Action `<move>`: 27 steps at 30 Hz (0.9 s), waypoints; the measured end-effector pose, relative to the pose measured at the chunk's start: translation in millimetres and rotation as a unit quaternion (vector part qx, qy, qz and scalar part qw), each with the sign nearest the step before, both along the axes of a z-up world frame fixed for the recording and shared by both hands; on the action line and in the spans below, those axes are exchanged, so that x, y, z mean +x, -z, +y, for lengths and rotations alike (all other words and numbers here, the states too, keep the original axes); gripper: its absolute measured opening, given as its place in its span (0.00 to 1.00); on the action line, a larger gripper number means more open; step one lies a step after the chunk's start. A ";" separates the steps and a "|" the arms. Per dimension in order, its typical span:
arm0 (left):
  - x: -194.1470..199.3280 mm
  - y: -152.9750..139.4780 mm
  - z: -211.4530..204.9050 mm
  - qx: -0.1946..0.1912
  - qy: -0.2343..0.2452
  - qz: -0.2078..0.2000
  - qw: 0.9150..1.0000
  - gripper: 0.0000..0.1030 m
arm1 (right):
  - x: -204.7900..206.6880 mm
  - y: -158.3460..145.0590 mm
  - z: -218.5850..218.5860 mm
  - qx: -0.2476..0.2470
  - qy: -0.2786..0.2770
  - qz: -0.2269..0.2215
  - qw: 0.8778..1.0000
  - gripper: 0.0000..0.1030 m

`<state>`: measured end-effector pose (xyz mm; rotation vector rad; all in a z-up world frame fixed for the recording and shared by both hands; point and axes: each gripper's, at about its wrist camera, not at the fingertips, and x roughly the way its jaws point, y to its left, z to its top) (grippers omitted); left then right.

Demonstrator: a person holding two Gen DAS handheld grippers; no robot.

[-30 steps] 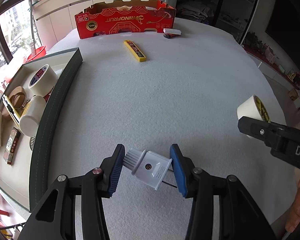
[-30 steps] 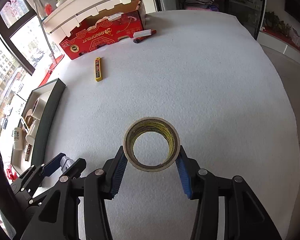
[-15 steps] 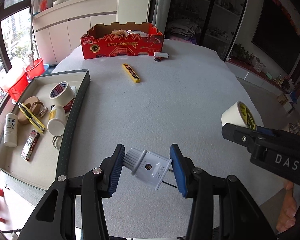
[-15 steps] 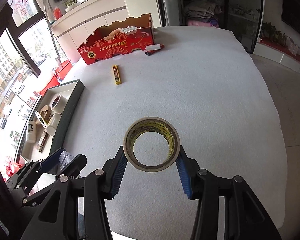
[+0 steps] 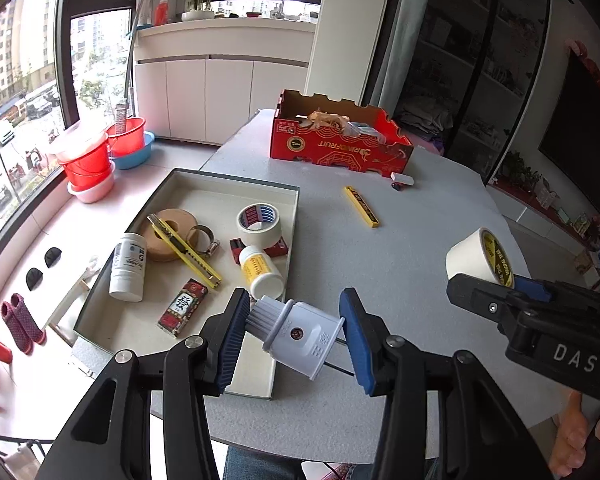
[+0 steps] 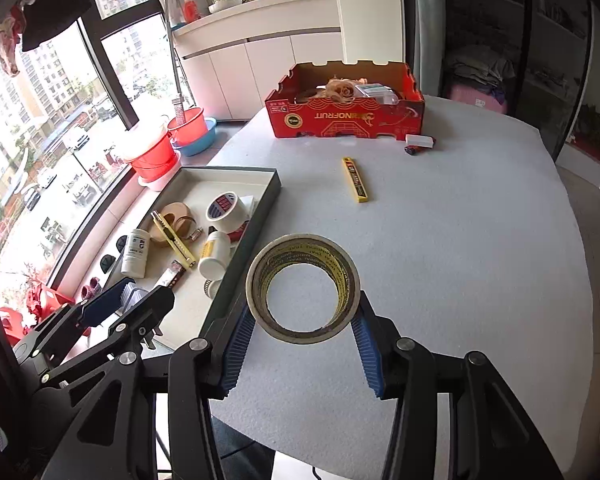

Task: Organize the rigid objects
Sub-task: 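Carry the white plug with left tool while right tool carries the tape roll to the tray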

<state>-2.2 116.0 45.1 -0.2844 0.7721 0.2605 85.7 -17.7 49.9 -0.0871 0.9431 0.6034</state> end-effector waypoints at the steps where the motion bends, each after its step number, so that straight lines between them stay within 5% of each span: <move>1: -2.9 -1.6 10.2 0.002 -0.011 -0.002 1.000 0.49 | -1.5 -2.6 9.4 0.000 -0.008 -0.003 1.000 0.48; 12: -23.3 3.2 105.7 0.020 -0.118 0.003 0.993 0.49 | -3.5 -9.9 101.9 -0.012 -0.083 -0.013 0.996 0.48; 27: 15.6 66.1 123.5 0.002 -0.129 0.080 0.988 0.49 | 33.6 43.0 156.9 -0.051 -0.100 0.023 0.993 0.48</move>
